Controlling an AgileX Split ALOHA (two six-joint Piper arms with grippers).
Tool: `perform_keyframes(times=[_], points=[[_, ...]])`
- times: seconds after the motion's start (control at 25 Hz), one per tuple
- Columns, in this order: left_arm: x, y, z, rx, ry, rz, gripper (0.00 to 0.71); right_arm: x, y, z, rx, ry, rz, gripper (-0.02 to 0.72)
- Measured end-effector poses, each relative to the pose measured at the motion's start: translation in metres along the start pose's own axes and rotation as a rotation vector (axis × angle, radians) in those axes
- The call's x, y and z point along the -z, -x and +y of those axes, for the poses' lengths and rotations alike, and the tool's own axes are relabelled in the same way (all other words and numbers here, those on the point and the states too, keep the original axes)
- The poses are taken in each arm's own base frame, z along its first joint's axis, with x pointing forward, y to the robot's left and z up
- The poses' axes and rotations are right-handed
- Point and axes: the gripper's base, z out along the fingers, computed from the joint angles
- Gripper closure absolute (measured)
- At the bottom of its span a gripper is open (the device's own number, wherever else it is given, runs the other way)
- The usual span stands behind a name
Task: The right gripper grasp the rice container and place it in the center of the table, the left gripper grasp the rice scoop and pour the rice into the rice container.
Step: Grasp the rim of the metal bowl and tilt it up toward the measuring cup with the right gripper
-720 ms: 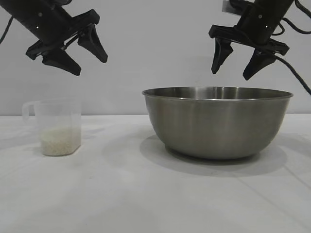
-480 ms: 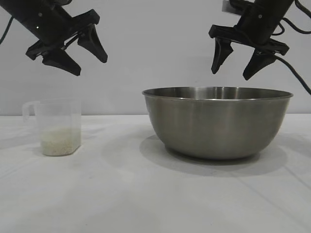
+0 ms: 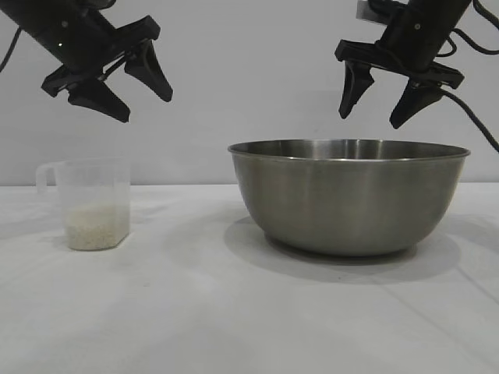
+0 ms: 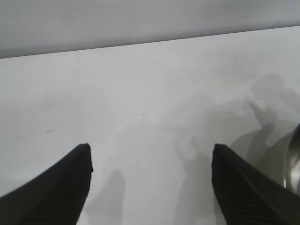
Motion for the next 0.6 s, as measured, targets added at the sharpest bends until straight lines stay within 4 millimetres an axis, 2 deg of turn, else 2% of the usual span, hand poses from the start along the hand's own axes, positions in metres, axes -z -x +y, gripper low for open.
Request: perform_keyframes(times=[0.16, 0.24, 0.48, 0.6], points=[[0.0, 0.0, 0.0, 0.0, -0.002, 0.001, 0.205, 0.001, -0.003, -0.002, -0.008, 0.006, 0.03, 0.167], [0.0, 0.0, -0.001, 0.0, -0.01, 0.005, 0.205, 0.007, -0.004, -0.009, -0.048, 0.008, 0.059, 0.167], [0.0, -0.001, -0.002, 0.0, -0.022, 0.01, 0.205, 0.05, -0.008, -0.029, -0.124, 0.03, 0.177, 0.167], [-0.001, -0.001, -0.002, 0.001, -0.022, 0.012, 0.205, 0.069, -0.014, -0.027, -0.121, 0.057, 0.266, 0.167]])
